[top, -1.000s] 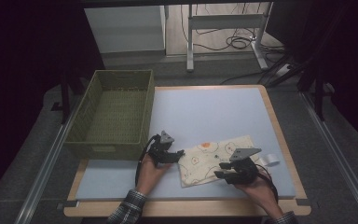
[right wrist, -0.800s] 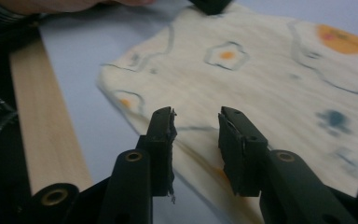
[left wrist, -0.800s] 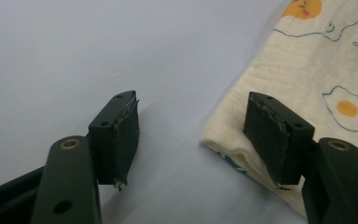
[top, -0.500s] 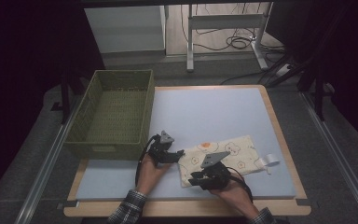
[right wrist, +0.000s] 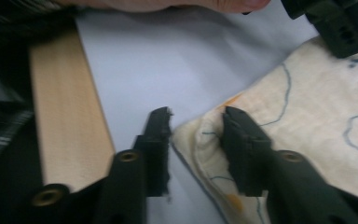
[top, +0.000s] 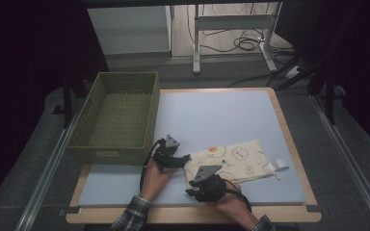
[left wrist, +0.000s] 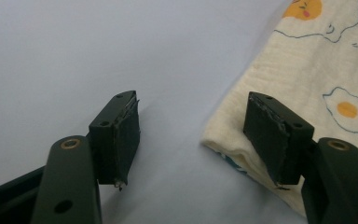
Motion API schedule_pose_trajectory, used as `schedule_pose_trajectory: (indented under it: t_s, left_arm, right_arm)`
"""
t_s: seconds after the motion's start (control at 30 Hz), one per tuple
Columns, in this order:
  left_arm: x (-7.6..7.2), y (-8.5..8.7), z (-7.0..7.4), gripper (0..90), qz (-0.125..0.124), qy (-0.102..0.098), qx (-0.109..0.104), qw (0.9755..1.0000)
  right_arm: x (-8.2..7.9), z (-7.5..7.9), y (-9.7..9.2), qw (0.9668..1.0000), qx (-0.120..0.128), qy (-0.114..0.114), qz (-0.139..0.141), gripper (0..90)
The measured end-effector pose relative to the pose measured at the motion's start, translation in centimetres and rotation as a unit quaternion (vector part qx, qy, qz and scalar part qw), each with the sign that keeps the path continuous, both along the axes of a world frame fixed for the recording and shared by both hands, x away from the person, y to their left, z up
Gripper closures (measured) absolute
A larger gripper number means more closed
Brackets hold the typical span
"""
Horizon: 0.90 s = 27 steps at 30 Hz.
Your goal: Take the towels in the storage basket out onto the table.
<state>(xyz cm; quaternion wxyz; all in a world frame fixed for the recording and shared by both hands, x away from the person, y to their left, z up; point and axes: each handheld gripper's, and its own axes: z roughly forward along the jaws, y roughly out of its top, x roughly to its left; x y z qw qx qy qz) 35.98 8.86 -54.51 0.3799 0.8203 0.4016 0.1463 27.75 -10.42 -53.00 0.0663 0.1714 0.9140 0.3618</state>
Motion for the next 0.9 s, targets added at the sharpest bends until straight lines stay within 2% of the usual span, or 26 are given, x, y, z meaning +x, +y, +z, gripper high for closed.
schedule_pose_trajectory:
  t_s: [0.03,0.17,0.23,0.3,0.5,0.53,0.6,0.67,0.77,0.9]
  left_arm:
    - [0.0,0.0,0.0,35.8,0.000,0.000,0.000,1.0000]
    - [-0.1,-0.1,0.0,37.6,0.001,-0.003,0.004,1.0000]
    - [-0.3,-0.2,0.1,41.2,0.001,-0.004,0.004,1.0000]
    - [-0.5,-0.4,0.1,50.4,-0.006,-0.005,0.000,1.0000]
    - [-1.0,-0.9,0.2,82.7,-0.021,0.006,-0.016,0.9996]
    - [-1.0,-0.9,0.3,84.2,-0.020,0.005,-0.015,0.9997]
    - [-1.2,-0.9,0.4,85.5,-0.003,-0.010,-0.002,0.9999]
    - [-1.4,-0.7,0.4,85.6,0.003,-0.014,-0.003,0.9999]
    - [-1.6,-0.3,0.8,85.7,0.008,-0.021,-0.020,0.9995]
    - [-1.5,-0.3,1.5,85.5,0.003,-0.029,-0.036,0.9989]
  right_arm:
    - [-0.3,0.0,0.1,0.9998,-0.008,-0.016,0.000,68.5]
    - [-0.8,0.1,0.4,0.9993,-0.022,-0.031,0.001,82.2]
    - [-0.9,0.1,0.5,0.9988,-0.025,-0.041,0.002,84.9]
    - [-0.8,0.1,0.4,0.9991,-0.021,-0.037,0.000,85.6]
    - [-0.1,0.0,0.0,0.9999,0.012,0.007,-0.004,85.9]
    - [-0.1,-0.1,0.1,0.9998,0.016,0.009,-0.003,85.8]
    - [0.0,-0.1,0.5,0.9997,0.020,0.012,-0.001,85.8]
    - [0.1,0.0,0.9,0.9996,0.026,0.012,0.000,85.8]
    - [0.2,0.5,1.1,0.9993,0.035,0.013,0.003,85.8]
    - [0.1,1.3,0.3,0.9988,0.049,0.009,-0.003,85.7]
